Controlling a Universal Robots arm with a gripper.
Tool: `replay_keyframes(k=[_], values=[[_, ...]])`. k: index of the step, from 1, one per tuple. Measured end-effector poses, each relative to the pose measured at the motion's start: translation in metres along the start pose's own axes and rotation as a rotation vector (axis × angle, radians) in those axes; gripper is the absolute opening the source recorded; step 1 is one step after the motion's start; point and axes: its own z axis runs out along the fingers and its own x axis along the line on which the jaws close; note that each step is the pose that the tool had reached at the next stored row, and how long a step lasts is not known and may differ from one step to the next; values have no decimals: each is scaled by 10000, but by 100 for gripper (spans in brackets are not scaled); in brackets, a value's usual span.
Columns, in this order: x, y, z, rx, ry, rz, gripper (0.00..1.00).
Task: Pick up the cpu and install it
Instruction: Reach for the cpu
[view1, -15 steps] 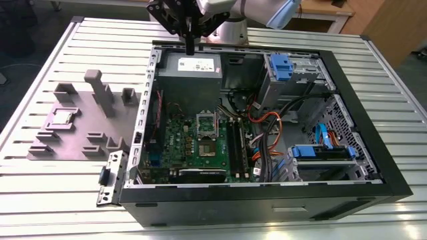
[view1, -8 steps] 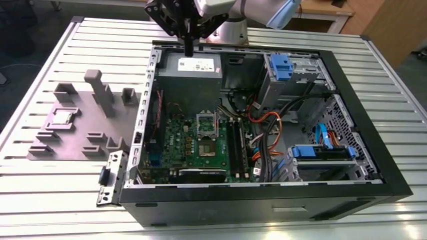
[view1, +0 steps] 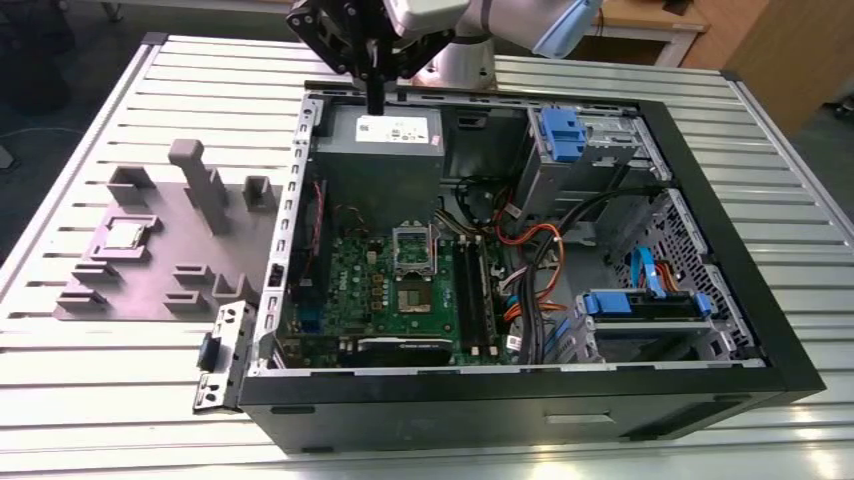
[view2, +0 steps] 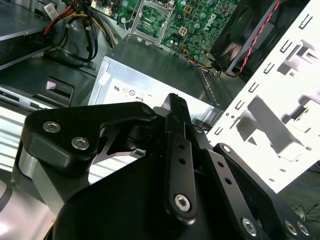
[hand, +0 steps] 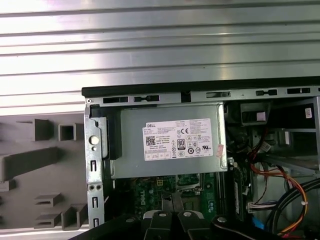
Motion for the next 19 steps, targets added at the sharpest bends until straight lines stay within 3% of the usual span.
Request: replay_keyframes(k=[19], values=[[62,-20,19,3,2,-1,11]])
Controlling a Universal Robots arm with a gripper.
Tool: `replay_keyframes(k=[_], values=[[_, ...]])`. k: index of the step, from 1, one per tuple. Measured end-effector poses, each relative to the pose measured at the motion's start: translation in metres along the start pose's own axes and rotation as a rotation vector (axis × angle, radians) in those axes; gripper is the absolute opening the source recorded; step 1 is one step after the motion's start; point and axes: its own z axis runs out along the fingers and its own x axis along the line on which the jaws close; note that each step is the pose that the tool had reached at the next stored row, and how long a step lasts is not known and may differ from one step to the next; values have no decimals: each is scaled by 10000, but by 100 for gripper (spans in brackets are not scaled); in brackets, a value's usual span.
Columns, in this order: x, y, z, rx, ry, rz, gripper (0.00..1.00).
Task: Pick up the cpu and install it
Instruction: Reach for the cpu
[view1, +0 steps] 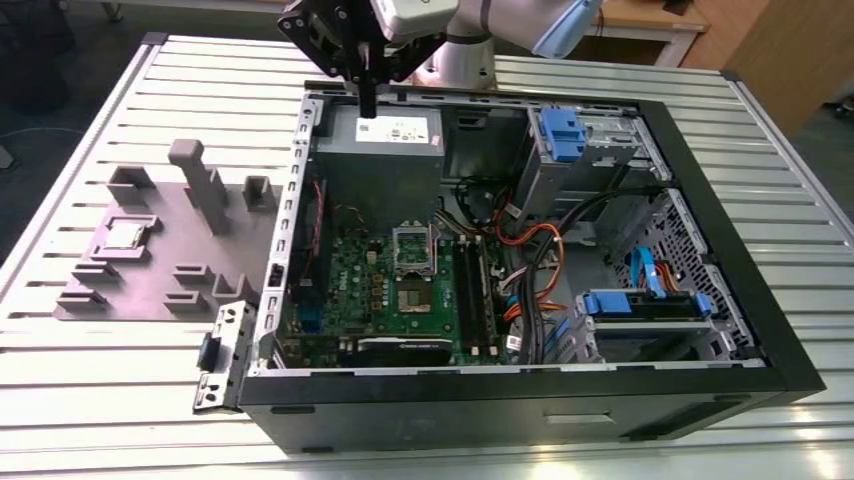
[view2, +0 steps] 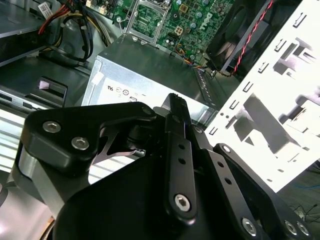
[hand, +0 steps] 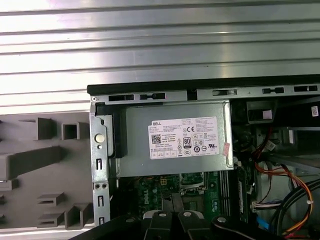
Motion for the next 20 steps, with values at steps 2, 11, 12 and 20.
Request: replay_keyframes(k=[2,11,12,20], values=[[1,0,1,-1,-1,1,11],[84,-18,-1,-1,-1,1,11],[98,-25,-1,-1,-1,1,11],[132,-48,1,-2,-1,1,11]])
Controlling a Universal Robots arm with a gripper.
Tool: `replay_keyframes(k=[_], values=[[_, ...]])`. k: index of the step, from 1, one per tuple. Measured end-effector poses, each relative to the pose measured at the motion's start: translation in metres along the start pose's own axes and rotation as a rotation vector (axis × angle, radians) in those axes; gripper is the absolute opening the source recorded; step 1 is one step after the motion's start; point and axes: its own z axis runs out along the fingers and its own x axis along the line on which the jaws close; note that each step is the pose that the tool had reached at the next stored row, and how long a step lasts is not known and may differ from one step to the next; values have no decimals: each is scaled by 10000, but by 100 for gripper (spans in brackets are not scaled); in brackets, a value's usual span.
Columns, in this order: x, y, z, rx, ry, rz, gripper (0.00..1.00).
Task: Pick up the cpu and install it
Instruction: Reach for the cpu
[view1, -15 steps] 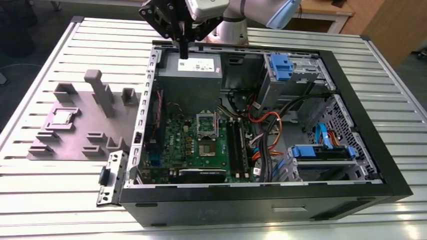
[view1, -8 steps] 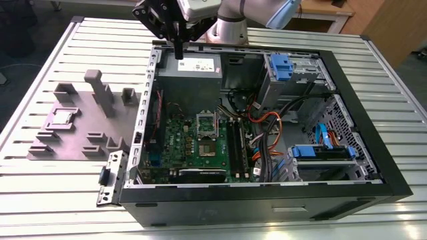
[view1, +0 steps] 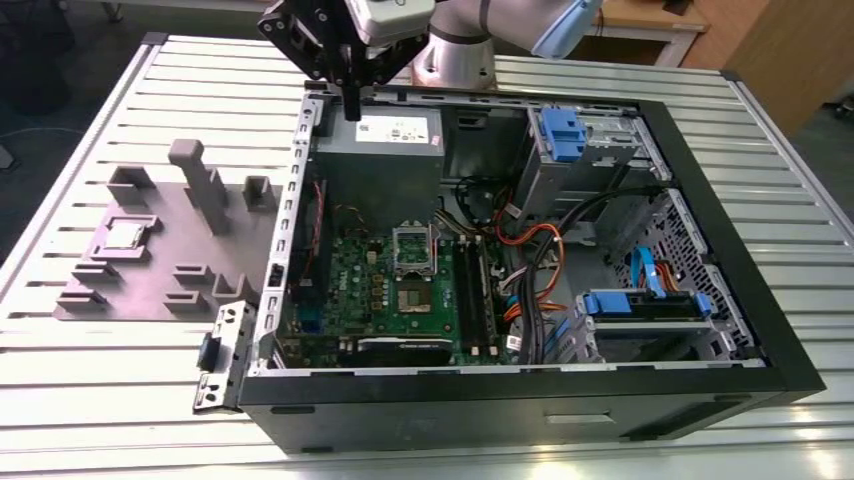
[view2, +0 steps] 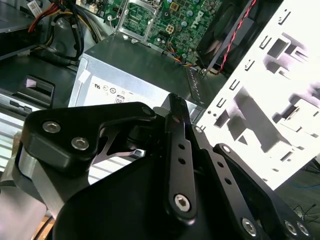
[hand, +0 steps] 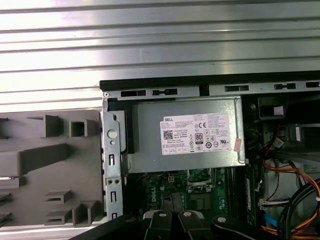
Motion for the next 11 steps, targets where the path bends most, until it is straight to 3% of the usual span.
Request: replay_keyframes(k=[11], values=[[35,-3,1,0,1,0,11]])
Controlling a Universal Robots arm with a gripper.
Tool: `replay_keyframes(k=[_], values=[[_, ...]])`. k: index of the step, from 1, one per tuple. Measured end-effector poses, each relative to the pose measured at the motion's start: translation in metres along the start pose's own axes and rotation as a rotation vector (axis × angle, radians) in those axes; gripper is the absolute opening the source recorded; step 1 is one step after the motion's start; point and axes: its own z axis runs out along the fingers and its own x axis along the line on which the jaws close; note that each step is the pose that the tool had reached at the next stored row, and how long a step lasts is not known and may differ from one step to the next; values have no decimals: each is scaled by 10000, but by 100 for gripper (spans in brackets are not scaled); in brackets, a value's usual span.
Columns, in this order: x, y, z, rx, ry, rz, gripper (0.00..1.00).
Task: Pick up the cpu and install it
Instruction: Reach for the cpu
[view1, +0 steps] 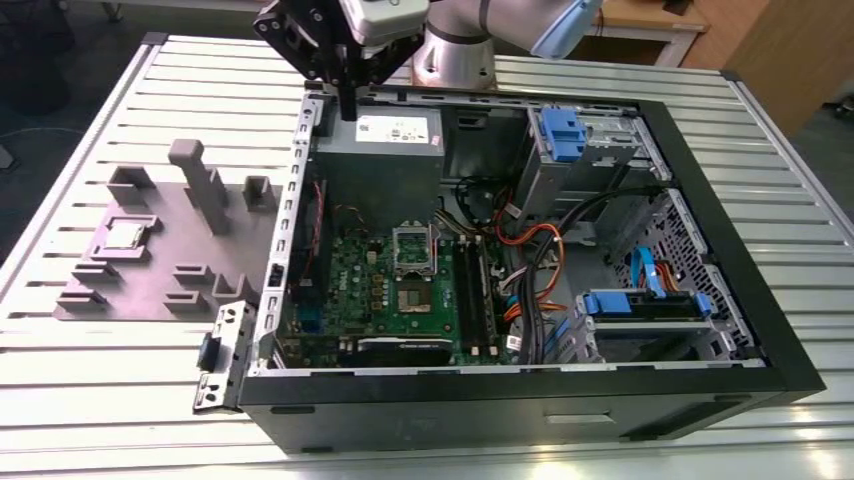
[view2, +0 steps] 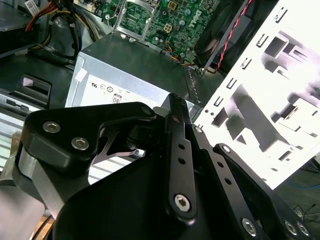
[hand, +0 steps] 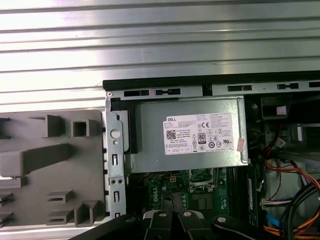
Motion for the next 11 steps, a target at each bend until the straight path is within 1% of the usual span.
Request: replay_keyframes(k=[11], values=[[23,-2,4,1,6,0,11]])
